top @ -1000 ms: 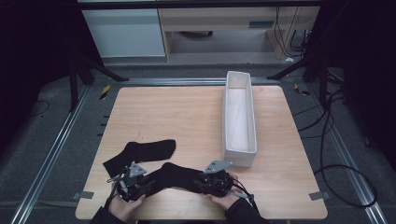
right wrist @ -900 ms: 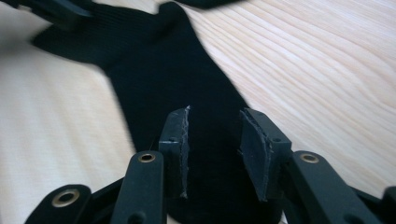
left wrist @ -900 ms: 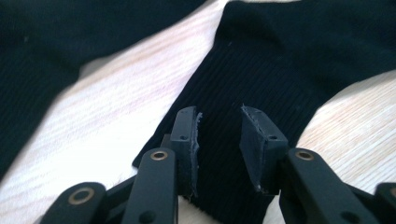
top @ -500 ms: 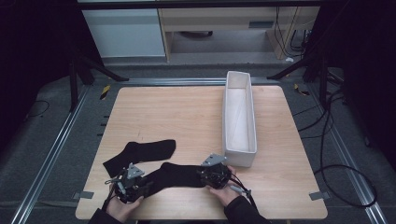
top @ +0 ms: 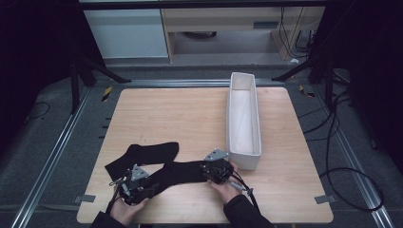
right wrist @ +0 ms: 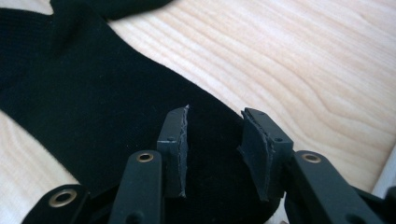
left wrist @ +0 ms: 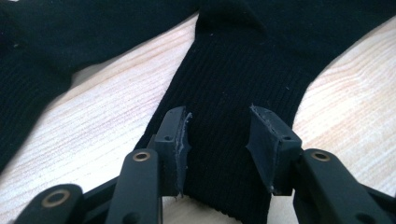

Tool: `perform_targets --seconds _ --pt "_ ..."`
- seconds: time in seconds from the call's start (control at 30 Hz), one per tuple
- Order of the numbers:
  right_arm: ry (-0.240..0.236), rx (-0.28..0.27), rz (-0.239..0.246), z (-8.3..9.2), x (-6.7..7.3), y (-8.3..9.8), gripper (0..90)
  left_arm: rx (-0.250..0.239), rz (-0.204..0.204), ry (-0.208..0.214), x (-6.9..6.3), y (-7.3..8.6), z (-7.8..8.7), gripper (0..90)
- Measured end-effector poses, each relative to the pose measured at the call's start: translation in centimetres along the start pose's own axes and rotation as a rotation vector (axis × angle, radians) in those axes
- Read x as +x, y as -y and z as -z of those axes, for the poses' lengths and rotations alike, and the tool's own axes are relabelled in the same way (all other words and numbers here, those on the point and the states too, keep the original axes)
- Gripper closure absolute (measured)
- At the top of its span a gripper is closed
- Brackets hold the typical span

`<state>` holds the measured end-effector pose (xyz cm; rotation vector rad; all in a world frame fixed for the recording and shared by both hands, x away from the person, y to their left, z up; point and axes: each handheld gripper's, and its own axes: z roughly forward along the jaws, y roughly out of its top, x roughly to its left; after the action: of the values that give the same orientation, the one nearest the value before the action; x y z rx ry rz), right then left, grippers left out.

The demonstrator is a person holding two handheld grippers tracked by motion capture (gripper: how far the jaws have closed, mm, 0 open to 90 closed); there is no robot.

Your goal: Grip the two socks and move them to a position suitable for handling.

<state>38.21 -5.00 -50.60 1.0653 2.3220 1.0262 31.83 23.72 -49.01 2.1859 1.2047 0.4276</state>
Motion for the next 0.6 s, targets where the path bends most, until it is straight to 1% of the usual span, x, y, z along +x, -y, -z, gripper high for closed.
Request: perform_targets --seconds 0.07,0.17,0.23,0.27,0.43,0.5,0.6 --pt "0.006 -0.014 -0.014 -0.4 -0.1 -0.1 61.3 0.0 -0.006 -0.006 0.0 -0.1 -0.1 55.9" --pt "0.03 -0.016 -0.025 -0.8 -0.1 -0.5 61.3 -0.012 -0.012 -0.013 0.0 -0.1 -0.1 55.3" --pt "0.044 -0.016 -0.03 -1.2 -0.2 -0.8 61.2 -0.023 -0.026 -0.032 0.1 -0.1 0.0 55.2" --pt "0.049 -0.017 -0.033 -1.3 -0.3 -0.9 61.3 -0.018 -0.025 -0.035 0.3 -0.2 0.0 55.2" --pt "0.062 -0.024 -0.061 -2.0 -0.8 -1.4 61.8 -0.011 -0.029 -0.027 0.3 -0.2 -0.2 57.6" --pt "0.068 -0.028 -0.058 -2.2 -0.7 -1.5 61.8 -0.007 -0.034 -0.024 0.3 -0.2 -0.2 57.8" --pt "0.078 -0.029 -0.057 -2.1 -0.6 -1.5 61.8 -0.021 -0.019 -0.02 0.4 -0.3 0.0 58.0"
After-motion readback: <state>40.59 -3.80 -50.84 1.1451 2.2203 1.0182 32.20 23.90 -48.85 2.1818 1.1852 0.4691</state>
